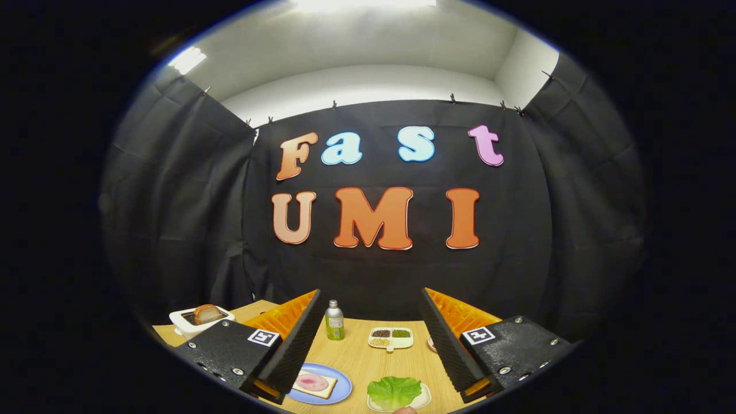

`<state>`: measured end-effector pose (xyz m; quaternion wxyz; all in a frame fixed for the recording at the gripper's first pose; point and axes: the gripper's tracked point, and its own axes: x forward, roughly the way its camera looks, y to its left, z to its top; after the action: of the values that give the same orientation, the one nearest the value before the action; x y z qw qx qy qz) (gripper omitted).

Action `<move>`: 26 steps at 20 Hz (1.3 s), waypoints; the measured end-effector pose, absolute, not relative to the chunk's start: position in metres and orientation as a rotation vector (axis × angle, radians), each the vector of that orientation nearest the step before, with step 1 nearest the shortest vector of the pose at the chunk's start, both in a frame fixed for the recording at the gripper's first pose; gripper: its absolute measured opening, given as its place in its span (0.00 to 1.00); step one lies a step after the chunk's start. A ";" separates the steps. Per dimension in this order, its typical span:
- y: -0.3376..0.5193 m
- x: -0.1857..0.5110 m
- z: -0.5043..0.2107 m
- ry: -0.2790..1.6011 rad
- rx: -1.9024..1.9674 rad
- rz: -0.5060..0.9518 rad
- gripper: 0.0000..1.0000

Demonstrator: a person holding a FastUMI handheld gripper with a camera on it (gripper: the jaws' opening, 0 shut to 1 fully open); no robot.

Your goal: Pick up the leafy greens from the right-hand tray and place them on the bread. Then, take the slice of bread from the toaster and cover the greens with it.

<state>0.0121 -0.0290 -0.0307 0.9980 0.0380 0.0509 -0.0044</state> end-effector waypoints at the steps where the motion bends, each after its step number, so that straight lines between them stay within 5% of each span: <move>1: -0.029 0.013 -0.036 0.118 0.087 -0.003 1.00; 8: -0.038 0.030 -0.092 0.251 0.045 -0.024 0.99; 18: -0.021 0.024 -0.210 0.678 0.018 0.059 0.99; 26: -0.011 0.005 -0.290 1.018 0.115 0.129 0.85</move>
<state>0.0051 -0.0108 -0.2899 0.8697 0.0550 0.4866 0.0616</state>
